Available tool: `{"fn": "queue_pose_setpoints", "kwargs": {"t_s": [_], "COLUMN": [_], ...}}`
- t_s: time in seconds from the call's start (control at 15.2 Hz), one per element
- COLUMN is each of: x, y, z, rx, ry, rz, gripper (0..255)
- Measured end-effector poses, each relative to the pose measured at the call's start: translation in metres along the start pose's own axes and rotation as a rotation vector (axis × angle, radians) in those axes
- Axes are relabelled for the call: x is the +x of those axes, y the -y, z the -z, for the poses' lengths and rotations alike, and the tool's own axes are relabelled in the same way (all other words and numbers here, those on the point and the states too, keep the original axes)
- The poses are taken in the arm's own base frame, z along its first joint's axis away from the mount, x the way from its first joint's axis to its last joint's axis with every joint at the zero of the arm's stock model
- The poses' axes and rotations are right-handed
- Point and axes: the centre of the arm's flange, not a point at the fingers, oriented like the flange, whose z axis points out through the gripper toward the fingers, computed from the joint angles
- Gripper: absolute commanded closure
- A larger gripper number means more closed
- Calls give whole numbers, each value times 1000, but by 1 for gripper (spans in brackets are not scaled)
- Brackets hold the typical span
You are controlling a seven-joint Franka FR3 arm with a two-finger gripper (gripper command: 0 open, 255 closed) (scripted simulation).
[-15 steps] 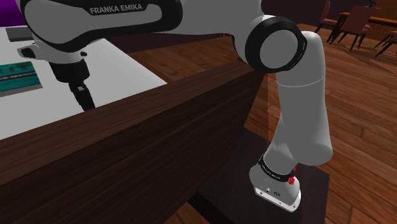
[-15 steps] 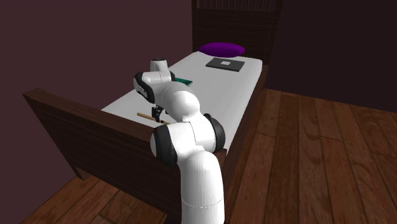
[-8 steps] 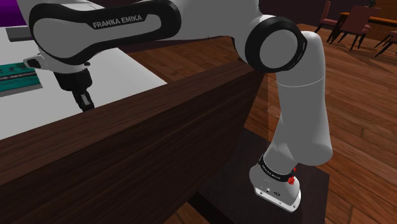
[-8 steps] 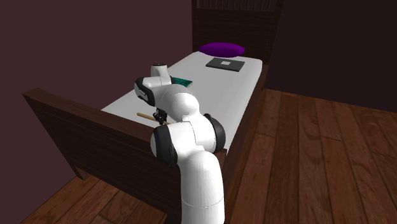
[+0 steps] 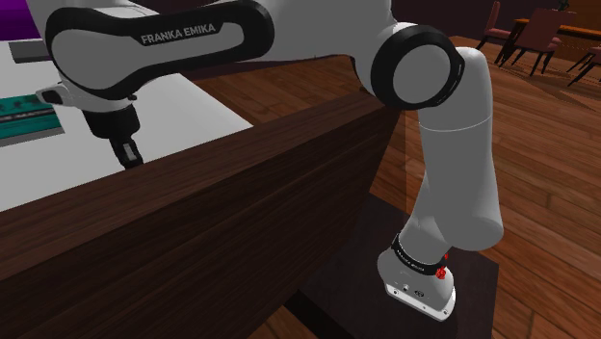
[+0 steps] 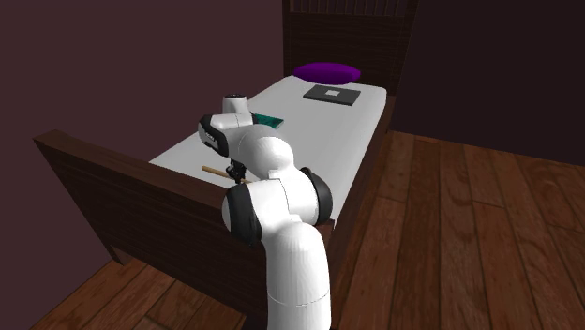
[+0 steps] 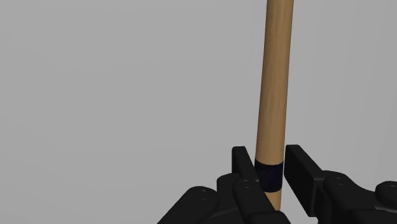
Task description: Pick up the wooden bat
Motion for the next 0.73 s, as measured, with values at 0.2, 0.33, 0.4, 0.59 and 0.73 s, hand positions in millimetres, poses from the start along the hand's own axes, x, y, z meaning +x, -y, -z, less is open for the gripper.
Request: {"fn": "queue_pose_setpoints", "kwargs": {"t_s": [0.2,0.33,0.4,0.59,0.73], "x": [0,0,0,-1,-1], "y": [0,0,0,1,2], "z": [11,22,27,44,56], "rx": [1,0,0,-2,-3], "ry": [4,4,4,3,2], "rz": [-4,-5,-5,-6,-7], "gripper": [255,255,255,255,255]}}
